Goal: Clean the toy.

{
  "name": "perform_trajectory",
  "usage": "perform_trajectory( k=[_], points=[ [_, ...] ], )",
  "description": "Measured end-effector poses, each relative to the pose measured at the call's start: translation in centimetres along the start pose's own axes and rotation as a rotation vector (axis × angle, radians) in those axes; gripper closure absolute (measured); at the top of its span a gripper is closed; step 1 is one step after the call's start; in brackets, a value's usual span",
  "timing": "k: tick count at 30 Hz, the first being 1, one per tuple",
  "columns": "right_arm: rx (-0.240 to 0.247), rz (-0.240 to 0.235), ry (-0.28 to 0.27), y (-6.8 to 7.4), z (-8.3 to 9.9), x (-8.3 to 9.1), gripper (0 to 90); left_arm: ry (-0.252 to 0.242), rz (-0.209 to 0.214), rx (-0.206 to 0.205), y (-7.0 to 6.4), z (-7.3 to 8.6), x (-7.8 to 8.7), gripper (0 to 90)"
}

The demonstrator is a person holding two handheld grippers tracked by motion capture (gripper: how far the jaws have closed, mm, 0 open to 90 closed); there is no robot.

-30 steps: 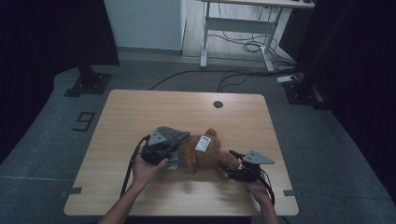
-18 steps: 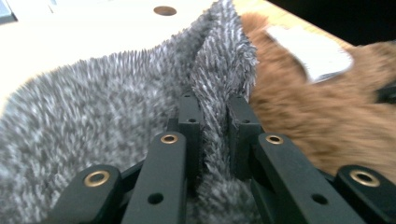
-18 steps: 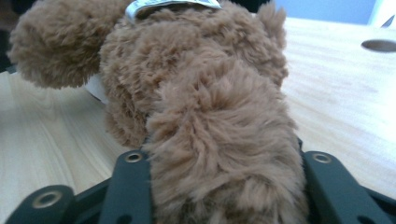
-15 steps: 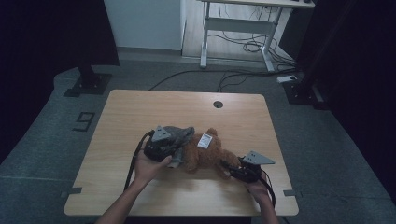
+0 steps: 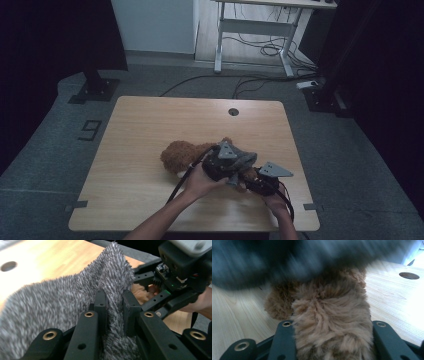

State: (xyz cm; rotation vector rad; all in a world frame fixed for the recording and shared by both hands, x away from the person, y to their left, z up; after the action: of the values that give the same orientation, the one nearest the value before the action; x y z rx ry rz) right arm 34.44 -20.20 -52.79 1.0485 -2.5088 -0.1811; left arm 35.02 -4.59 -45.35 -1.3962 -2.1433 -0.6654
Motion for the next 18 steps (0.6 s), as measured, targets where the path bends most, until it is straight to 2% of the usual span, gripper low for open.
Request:
perform_trajectory(
  k=[2, 6, 9, 13, 18],
  points=[
    [0.003, 0.006, 0.007, 0.0, 0.0, -0.1, 58.4, 0.0, -0.013, 0.003, -0.1, 0.3, -0.8, 77.2],
    [0.005, 0.01, 0.008, -0.2, 0.2, -0.2, 58.6, 0.006, -0.049, 0.015, 0.5, 1.1, -0.7, 78.2],
    [0.014, 0.013, 0.008, -0.1, 0.2, -0.2, 58.7, 0.016, -0.078, 0.024, 1.2, 1.7, -0.2, 78.6],
    [0.007, 0.009, 0.006, -0.2, 0.2, -0.2, 58.7, 0.02, -0.089, 0.042, 2.1, 2.5, 0.7, 78.6],
    [0.001, 0.001, 0.002, -0.4, 0.3, -0.2, 58.7, 0.02, -0.126, 0.067, 3.4, 3.4, 2.3, 78.7]
  ],
)
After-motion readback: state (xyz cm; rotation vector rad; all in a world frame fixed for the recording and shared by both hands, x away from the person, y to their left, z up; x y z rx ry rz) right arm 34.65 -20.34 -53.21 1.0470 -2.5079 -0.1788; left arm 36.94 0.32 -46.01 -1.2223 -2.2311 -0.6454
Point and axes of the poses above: each handheld gripper's, and its own axes: x roughly backward along the jaws, z roughly out of its underside, y roughly to its left, the point moved 3 cm from there along -x, roughly forward along the jaws, and after that the axes turned 13 degrees about -x, right-handed, at the moved point
